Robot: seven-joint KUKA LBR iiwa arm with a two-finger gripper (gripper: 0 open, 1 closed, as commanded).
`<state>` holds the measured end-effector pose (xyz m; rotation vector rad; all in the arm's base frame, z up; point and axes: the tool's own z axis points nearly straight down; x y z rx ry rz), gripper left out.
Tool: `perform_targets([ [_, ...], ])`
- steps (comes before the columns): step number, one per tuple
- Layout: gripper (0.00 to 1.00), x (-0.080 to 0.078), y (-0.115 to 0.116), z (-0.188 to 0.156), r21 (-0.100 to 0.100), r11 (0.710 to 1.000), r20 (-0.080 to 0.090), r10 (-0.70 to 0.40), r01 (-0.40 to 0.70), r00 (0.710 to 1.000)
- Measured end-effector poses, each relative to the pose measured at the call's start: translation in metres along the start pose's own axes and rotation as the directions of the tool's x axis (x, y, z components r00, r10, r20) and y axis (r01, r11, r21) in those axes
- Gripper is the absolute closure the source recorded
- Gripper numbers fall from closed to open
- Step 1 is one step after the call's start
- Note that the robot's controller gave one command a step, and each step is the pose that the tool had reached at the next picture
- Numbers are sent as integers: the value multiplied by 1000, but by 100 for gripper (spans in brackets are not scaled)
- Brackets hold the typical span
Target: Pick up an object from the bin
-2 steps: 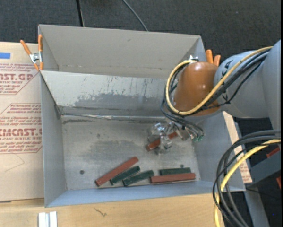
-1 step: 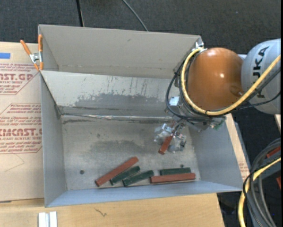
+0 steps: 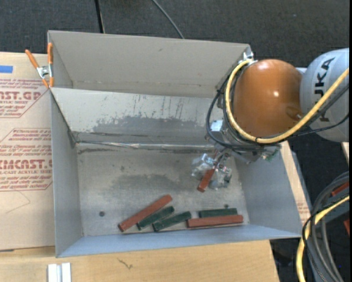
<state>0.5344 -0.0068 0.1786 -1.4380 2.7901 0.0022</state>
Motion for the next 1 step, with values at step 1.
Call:
perform_targets([
  [1, 100, 24, 11, -44, -9, 999, -4, -40, 40, 999],
])
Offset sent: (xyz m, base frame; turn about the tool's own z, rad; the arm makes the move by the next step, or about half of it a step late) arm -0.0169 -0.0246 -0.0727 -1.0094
